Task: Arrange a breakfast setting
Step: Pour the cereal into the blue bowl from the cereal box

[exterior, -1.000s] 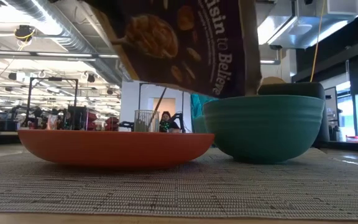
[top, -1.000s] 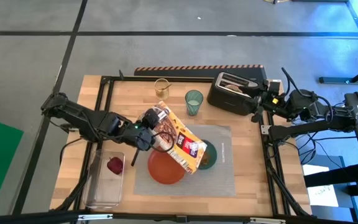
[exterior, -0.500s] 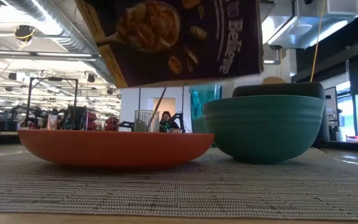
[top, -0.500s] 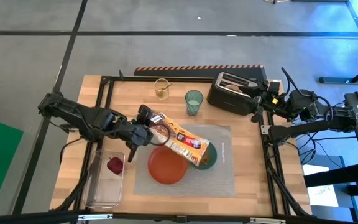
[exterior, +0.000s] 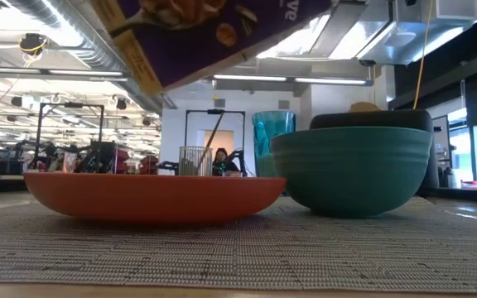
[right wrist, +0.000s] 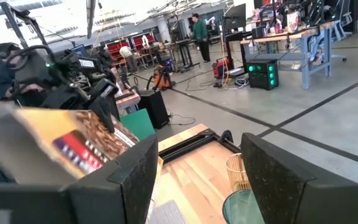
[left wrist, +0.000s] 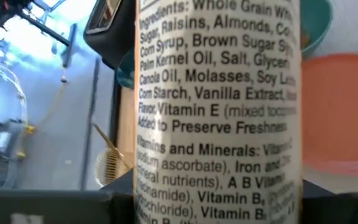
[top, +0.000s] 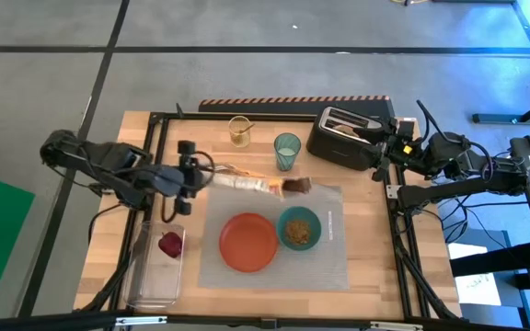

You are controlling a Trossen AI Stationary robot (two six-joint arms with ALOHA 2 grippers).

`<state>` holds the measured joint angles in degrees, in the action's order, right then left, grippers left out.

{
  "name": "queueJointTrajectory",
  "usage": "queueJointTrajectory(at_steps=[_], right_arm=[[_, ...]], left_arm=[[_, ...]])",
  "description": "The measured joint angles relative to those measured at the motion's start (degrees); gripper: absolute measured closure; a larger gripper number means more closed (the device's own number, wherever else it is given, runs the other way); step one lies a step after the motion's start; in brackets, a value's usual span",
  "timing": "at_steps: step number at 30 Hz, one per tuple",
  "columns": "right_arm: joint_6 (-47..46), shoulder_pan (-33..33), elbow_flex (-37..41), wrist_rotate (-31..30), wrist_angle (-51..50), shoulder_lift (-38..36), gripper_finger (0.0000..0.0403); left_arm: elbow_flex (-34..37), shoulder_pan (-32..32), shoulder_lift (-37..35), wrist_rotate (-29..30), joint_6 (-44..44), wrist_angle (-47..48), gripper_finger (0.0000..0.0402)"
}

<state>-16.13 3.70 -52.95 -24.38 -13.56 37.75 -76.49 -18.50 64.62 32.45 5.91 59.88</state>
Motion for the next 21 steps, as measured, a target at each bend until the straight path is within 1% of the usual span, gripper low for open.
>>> queueJointTrajectory(at_steps=[2,4,6,9,11,13,17,19,21], right_arm=[[0.1,0.0,0.0,0.0,0.0,0.0,0.0182],[0.1,0.0,0.0,-0.1,0.0,0.0,0.0182],[0.1,0.0,0.0,-0.2,0.0,0.0,0.0182],[0.0,0.0,0.0,-0.4,0.3,0.0,0.0182],[-0.5,0.0,0.0,0.0,1.7,0.0,0.0182],[-0.6,0.0,0.0,2.2,5.8,0.0,0.0182],[0.2,0.0,-0.3,6.7,16.7,4.0,0.0182],[1.0,0.0,-0.2,8.0,20.2,7.3,0.0182],[1.5,0.0,-1.7,8.7,20.9,10.8,0.0182]], left_arm=[[4.6,0.0,-4.0,-0.1,-3.0,-2.4,0.0257],[10.4,-0.3,-8.6,0.3,-6.4,-7.0,0.0257],[16.5,-1.0,-13.4,2.0,-9.9,-12.7,0.0257],[25.7,-1.8,-20.9,6.1,-13.2,-21.9,0.0257],[31.8,-2.0,-25.7,8.6,-13.7,-30.4,0.0257],[37.8,-2.0,-29.7,9.6,-12.9,-41.5,0.0257],[48.0,-2.0,-33.3,9.2,-8.7,-60.5,0.0257],[52.0,-1.7,-33.6,8.6,-7.9,-67.1,0.0257],[54.9,-0.9,-33.5,7.4,-7.7,-73.2,0.0257]])
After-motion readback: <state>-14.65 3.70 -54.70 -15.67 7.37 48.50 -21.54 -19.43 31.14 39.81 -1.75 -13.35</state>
